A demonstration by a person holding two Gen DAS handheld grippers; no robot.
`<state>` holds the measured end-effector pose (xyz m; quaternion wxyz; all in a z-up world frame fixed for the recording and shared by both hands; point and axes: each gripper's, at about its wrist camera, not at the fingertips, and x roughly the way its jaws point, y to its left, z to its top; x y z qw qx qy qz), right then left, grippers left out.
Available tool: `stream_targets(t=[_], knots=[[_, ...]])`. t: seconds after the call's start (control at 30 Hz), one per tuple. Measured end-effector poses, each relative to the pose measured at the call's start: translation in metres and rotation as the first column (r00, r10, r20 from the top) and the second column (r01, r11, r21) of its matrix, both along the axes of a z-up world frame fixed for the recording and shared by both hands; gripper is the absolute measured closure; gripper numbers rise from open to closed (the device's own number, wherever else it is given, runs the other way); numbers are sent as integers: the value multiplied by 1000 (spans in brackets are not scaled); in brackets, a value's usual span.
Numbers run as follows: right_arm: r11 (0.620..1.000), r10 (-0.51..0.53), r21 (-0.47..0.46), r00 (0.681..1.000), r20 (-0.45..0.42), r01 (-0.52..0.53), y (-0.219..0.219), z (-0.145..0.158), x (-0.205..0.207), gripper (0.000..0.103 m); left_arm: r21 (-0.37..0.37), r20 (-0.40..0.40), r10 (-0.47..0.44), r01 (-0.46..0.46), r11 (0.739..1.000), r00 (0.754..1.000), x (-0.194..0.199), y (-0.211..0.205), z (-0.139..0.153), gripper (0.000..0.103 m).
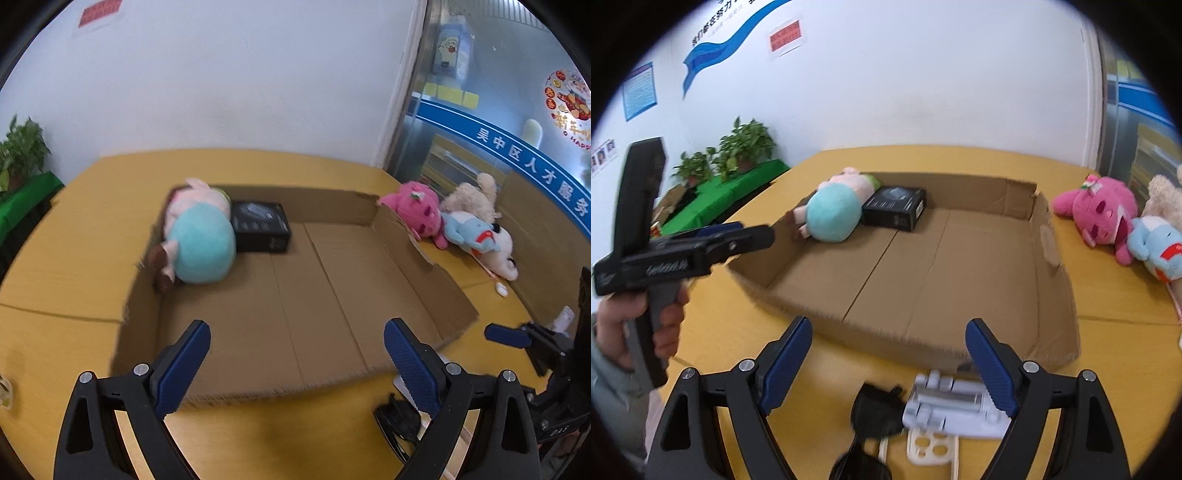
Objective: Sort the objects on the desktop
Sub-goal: 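Move both grippers toward the black sunglasses and white stand on the table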
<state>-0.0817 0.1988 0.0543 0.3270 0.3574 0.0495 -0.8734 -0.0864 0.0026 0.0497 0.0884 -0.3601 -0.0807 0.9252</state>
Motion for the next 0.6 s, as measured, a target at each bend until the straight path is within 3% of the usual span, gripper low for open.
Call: stream_targets(t=[0.17,0.27,0.33,0.47,0.6], knots=[[994,99,45,992,83,-103,18,-32,27,19,78,65,-113,108,991,991,12,17,-24,7],[985,149,64,974,173,-162,14,-61,37,21,112,103,-170,158,981,980,17,31,-40,7],[979,167,84,968,188,-186,9,-73,41,22,144,135,-198,179,973,971,18,37,-52,7],[971,209,71,952,222,-230,-7,-89,43,36,199,182,-233,197,960,955,22,45,-68,7],[953,232,143,947,221,-266,-26,-101,43,48,217,199,-230,186,958,952,28,43,-79,9]])
